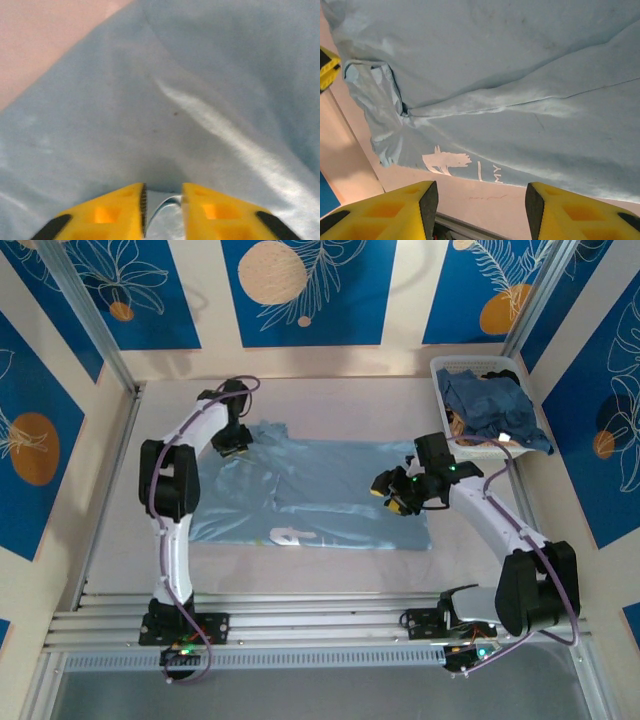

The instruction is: Fold and stack the t-shirts

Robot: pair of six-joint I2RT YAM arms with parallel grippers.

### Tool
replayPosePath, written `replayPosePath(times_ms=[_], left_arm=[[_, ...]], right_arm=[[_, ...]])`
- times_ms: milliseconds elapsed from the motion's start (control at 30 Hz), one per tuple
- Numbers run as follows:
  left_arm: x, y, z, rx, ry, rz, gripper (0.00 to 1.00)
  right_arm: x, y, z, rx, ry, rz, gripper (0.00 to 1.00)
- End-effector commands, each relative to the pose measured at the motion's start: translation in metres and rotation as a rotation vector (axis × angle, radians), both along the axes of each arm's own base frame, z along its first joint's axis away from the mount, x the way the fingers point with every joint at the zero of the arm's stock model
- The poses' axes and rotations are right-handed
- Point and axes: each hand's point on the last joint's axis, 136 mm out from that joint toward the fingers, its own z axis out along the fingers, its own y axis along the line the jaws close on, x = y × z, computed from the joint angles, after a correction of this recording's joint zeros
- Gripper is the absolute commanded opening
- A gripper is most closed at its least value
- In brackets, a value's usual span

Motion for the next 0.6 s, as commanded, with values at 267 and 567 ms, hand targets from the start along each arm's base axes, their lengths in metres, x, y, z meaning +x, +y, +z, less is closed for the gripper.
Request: replayPosePath(times_ms=[267,567], left_arm=[[-0.140,0.017,0.024,-0.112,0.130,0.070,0.33],[-0.198,0.057,-0.020,-0.173,0.245,0.216,0.29]], right_arm=[[-0.023,-0.066,-0.047,-0.127,0.214,-0.249,0.40],[-0.003,-0.075,-0.086,-0.191,0.319,-0.277,0.36]])
